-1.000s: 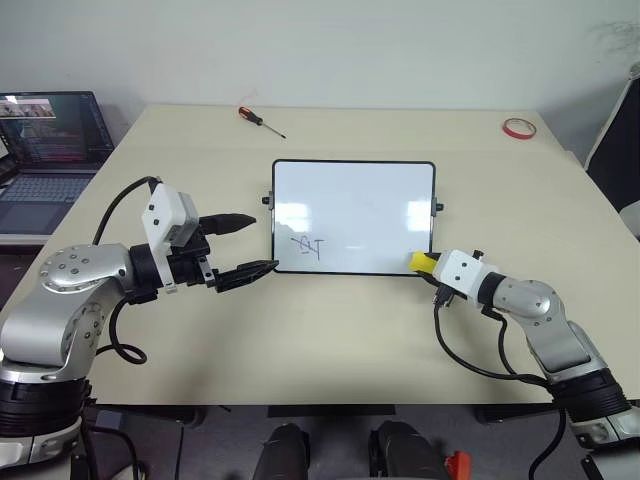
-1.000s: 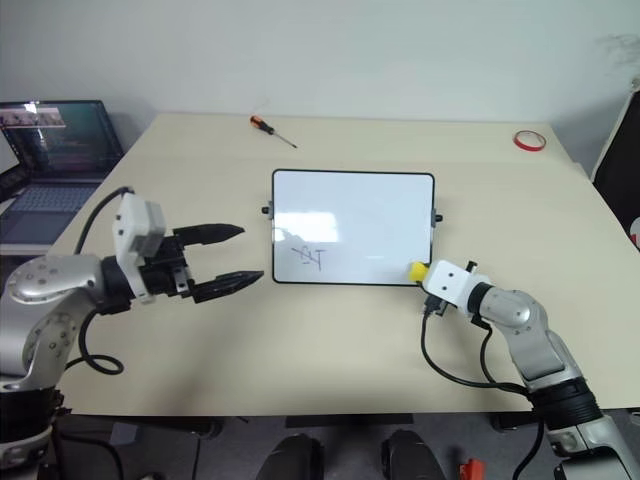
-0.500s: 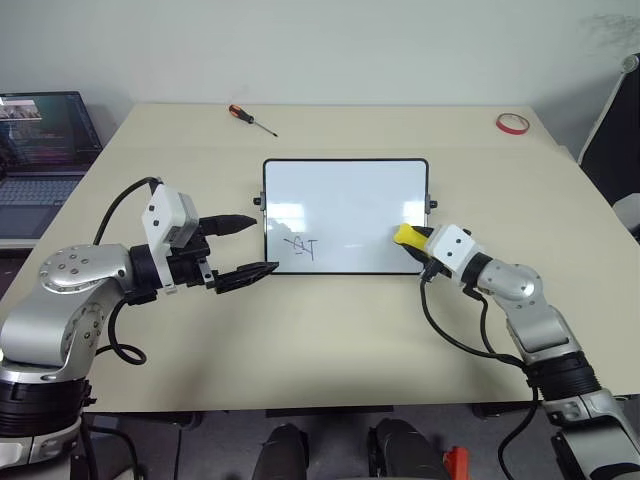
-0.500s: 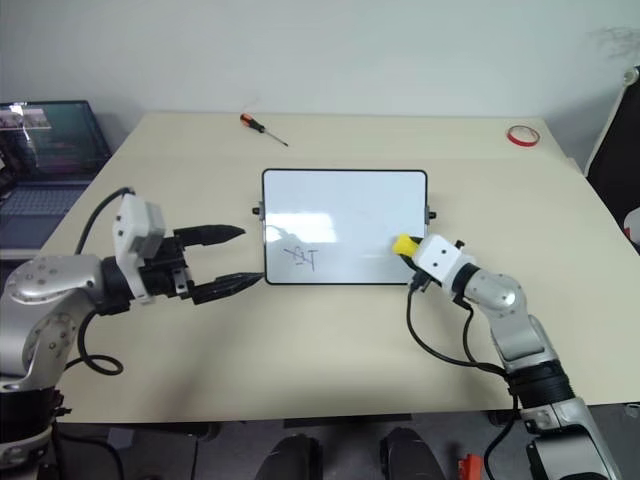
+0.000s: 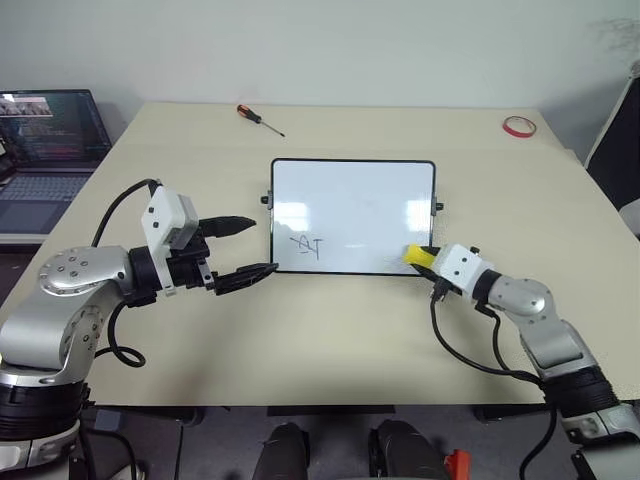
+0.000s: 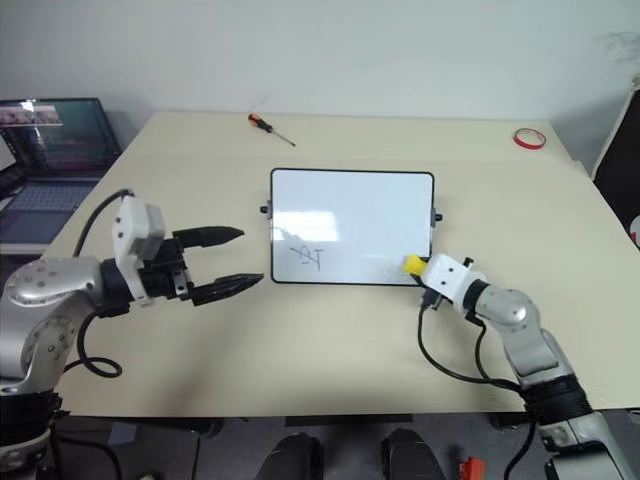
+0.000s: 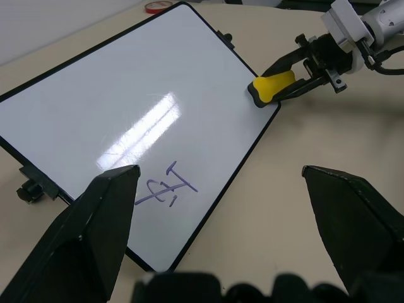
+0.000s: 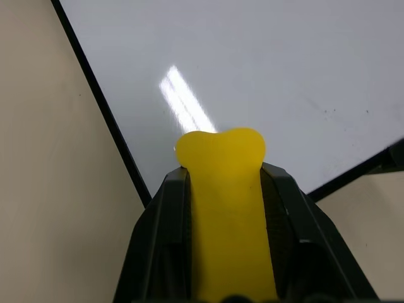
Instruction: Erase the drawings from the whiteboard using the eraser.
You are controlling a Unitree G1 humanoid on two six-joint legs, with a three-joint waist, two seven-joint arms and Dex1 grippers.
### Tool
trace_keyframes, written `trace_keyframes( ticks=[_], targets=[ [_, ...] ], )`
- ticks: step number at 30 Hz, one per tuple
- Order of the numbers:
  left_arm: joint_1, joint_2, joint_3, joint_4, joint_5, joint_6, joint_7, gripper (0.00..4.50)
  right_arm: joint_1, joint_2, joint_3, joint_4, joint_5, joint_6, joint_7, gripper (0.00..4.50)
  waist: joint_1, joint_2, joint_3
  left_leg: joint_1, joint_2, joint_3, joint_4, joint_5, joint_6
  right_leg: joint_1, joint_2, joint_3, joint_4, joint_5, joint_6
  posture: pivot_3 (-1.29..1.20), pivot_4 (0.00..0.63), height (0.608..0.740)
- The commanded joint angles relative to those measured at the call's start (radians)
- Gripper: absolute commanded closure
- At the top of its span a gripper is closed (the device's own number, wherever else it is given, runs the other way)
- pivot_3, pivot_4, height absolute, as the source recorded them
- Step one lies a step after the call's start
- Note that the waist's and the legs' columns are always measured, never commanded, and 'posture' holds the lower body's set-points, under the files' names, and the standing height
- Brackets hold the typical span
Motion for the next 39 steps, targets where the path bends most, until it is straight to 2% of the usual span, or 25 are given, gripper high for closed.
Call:
trace_keyframes(
  ticks=[1, 9, 17, 21, 26, 34, 39],
  targets=[
    [-0.015, 0.013, 0.023, -0.028, -0.012, -0.003, 0.001, 0.00, 0.009, -0.004, -0.044, -0.019, 0.021, 0.035, -0.014, 3.35, 0.000, 0.000, 0.000, 0.000, 0.000, 0.000, 0.000, 0.000, 0.000, 0.000, 0.000, 0.000, 0.000, 0.000, 0.000, 0.00, 0.150, 0.740],
    [0.010, 0.002, 0.039, -0.031, -0.011, -0.010, 0.014, 0.00, -0.001, 0.052, -0.071, -0.086, 0.106, 0.026, -0.017, 3.35, -0.001, 0.000, 0.000, -0.001, 0.000, 0.001, -0.001, 0.000, 0.000, -0.002, 0.000, 0.000, 0.000, 0.000, 0.000, 0.00, 0.150, 0.740],
    [0.221, -0.052, 0.176, -0.128, -0.036, -0.019, 0.091, 0.00, -0.005, 0.072, -0.070, -0.066, 0.104, 0.021, -0.038, 3.35, -0.009, 0.001, 0.001, -0.003, 0.002, 0.000, -0.001, 0.000, 0.000, -0.003, -0.001, 0.001, -0.001, 0.000, 0.000, 0.00, 0.150, 0.740],
    [0.352, -0.096, 0.250, -0.104, 0.006, -0.090, 0.110, 0.00, -0.021, 0.098, -0.059, -0.054, 0.104, 0.006, -0.041, 3.35, -0.011, 0.001, 0.001, -0.002, 0.002, 0.000, -0.001, 0.000, 0.000, -0.003, -0.002, 0.001, -0.001, 0.000, 0.000, 0.00, 0.150, 0.740],
    [0.439, -0.098, 0.326, -0.131, 0.002, -0.104, 0.130, 0.00, -0.051, 0.103, -0.060, -0.037, 0.109, -0.004, -0.026, 3.35, -0.009, 0.001, 0.001, -0.002, 0.001, -0.001, -0.001, 0.000, 0.000, -0.002, -0.002, 0.001, -0.001, 0.000, -0.001, 0.00, 0.150, 0.740],
    [0.479, -0.096, 0.350, -0.151, -0.011, -0.099, 0.144, 0.00, -0.130, 0.164, -0.051, -0.110, 0.149, 0.029, -0.021, 3.35, -0.009, 0.001, 0.001, -0.002, 0.002, -0.002, -0.001, 0.000, 0.000, -0.002, -0.002, 0.001, -0.001, 0.000, -0.001, 0.00, 0.150, 0.740],
    [0.488, -0.103, 0.333, -0.169, -0.012, -0.092, 0.165, 0.00, -0.201, 0.252, 0.003, -0.137, 0.142, 0.042, -0.038, 3.35, -0.019, 0.001, 0.001, -0.002, 0.002, -0.002, -0.001, 0.000, 0.000, -0.002, -0.002, 0.001, 0.000, 0.000, -0.001, 0.00, 0.150, 0.740]
  ],
)
